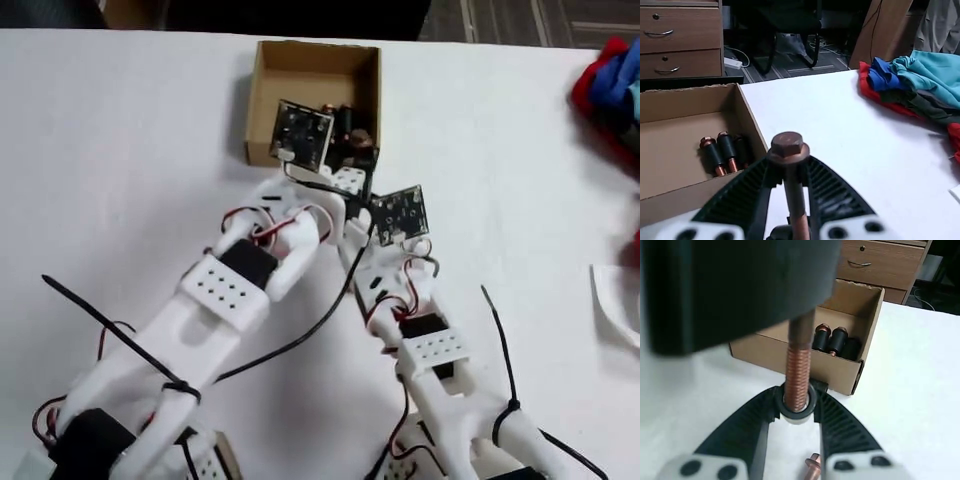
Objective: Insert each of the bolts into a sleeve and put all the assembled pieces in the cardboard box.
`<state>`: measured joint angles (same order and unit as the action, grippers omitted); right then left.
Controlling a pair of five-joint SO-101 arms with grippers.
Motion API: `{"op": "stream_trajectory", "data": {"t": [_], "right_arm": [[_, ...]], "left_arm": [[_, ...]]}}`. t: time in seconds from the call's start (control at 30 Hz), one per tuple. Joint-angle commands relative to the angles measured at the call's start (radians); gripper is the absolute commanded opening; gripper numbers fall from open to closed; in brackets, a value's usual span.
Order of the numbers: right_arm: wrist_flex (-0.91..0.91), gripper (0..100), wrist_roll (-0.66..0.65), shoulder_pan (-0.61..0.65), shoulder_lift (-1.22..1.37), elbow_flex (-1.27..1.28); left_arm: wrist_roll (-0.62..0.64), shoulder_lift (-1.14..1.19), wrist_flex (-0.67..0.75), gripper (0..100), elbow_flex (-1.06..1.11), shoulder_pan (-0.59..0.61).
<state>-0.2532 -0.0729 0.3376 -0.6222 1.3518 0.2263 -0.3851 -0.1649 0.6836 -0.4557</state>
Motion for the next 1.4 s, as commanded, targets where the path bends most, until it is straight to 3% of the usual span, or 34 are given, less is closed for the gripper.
{"op": "stream_trajectory", "data": {"t": [0.0,0.4,0.8,1.1,1.37], "right_arm": [[0.001,2.2,0.009,-0.008,-0.016,-0.069],[0.004,2.2,0.008,-0.008,-0.016,-0.069],[0.084,2.2,-0.15,-0.015,-0.093,-0.071],[0.278,2.2,-0.15,-0.013,-0.315,-0.072],[0.282,2.2,-0.144,-0.021,-0.32,-0.063]], "left_arm": [[-0.084,0.0,0.028,3,-0.004,0.023],[-0.242,0.0,0.094,2,-0.002,0.023],[-0.239,0.0,0.121,2,-0.001,0.023],[-0.238,-0.003,0.127,2,0.067,0.02],[-0.236,-0.017,0.126,2,0.022,0.023]]}}
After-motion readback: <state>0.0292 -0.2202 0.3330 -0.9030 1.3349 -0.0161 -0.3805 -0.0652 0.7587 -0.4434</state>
